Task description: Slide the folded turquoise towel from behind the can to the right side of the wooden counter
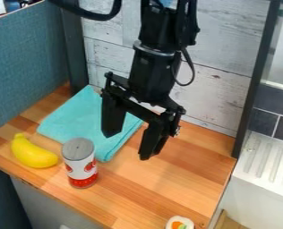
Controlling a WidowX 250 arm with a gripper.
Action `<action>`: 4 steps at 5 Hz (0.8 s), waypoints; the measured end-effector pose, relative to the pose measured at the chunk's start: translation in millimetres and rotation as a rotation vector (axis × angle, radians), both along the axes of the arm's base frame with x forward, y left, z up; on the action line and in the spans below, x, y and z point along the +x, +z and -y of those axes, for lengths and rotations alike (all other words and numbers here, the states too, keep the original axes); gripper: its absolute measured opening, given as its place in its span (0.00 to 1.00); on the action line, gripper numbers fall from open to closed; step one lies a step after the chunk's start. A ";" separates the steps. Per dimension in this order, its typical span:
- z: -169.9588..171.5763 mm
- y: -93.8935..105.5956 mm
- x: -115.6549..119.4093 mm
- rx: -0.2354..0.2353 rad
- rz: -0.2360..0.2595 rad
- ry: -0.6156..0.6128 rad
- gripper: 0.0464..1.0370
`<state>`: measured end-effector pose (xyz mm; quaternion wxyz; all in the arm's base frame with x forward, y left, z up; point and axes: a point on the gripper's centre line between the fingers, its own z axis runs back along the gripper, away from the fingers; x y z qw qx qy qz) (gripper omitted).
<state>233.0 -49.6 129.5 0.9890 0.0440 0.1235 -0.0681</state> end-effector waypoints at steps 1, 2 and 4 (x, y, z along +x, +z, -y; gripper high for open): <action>0.0 -5.6 -1.5 0.004 -0.022 -0.008 0.96; -30.4 3.7 0.6 0.025 0.042 -0.040 0.96; -96.4 16.2 11.2 0.099 0.153 -0.048 0.96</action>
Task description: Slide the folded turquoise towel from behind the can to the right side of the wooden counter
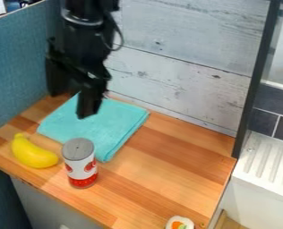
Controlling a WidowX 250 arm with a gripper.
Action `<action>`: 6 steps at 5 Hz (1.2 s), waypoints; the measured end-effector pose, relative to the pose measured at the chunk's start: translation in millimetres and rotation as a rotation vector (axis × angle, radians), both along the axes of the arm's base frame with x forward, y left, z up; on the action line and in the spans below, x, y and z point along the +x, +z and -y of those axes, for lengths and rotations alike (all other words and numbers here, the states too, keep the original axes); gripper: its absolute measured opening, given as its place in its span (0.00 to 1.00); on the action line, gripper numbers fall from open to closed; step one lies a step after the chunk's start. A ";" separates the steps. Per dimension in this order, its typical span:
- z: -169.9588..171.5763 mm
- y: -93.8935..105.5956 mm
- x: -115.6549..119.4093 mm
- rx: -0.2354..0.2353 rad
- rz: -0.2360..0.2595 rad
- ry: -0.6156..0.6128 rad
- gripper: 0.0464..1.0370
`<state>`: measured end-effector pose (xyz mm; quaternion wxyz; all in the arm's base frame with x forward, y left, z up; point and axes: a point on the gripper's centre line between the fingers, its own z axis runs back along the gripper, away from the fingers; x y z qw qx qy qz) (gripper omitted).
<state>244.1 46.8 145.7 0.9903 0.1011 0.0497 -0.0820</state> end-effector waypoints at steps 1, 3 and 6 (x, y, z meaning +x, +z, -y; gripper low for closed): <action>-37.0 -19.6 7.6 -0.007 0.039 0.008 0.96; -75.4 -57.6 43.9 -0.009 0.007 0.088 0.96; -77.6 -119.7 84.4 -0.063 -0.002 0.171 0.96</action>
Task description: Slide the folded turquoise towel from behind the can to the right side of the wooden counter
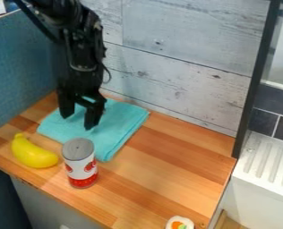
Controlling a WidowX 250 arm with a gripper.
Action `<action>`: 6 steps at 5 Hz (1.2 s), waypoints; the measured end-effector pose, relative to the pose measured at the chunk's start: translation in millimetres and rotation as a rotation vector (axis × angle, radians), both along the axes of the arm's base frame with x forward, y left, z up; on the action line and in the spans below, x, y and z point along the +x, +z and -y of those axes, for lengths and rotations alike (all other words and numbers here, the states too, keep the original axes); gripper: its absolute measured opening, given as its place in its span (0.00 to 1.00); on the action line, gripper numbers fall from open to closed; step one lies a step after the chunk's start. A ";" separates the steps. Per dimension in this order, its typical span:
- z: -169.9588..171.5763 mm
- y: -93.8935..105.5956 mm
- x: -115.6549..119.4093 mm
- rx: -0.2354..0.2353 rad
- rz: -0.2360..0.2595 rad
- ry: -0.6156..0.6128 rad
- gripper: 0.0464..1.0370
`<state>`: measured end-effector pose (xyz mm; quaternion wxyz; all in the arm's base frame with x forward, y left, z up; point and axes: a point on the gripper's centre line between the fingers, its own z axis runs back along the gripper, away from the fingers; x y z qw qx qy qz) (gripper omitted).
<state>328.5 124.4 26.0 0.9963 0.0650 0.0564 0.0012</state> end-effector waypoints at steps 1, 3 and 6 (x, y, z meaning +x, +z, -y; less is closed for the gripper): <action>1.8 -12.3 3.0 -0.018 -0.004 0.002 0.96; 32.8 -11.9 8.1 -0.036 -0.068 -0.032 0.96; 150.3 -11.9 36.9 -0.089 -0.090 -0.169 0.96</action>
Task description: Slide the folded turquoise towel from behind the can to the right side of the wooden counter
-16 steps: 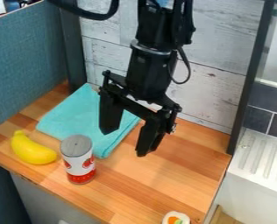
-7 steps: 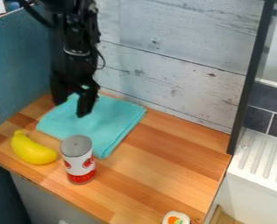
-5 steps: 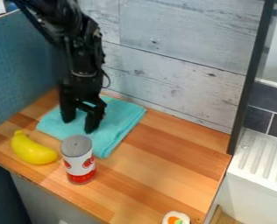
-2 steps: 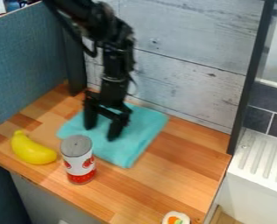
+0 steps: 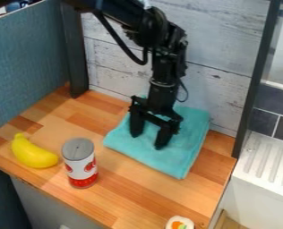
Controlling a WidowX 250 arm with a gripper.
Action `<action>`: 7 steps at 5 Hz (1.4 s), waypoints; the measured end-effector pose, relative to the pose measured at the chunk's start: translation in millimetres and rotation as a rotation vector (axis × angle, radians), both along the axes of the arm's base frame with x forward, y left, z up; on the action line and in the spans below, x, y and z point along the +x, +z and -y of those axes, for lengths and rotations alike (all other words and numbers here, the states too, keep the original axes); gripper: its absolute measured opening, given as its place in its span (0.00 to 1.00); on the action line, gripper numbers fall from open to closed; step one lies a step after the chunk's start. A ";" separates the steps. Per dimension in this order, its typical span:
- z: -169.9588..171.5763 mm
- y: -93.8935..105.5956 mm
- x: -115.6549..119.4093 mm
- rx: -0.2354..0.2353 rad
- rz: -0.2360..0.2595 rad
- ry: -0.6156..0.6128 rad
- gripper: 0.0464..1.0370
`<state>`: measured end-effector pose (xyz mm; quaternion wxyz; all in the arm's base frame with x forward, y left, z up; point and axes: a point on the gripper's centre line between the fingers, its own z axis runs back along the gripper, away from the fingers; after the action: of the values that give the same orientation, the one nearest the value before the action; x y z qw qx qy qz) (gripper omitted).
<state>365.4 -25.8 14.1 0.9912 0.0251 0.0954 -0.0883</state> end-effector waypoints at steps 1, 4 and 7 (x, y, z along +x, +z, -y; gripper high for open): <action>24.6 1.6 4.4 -0.012 -0.010 -0.026 0.96; 51.4 0.8 -31.6 -0.011 -0.093 -0.011 0.96; 38.9 56.0 -38.3 0.054 -0.019 0.022 0.96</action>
<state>327.0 -64.8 70.2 0.9901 0.0501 0.1073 -0.0752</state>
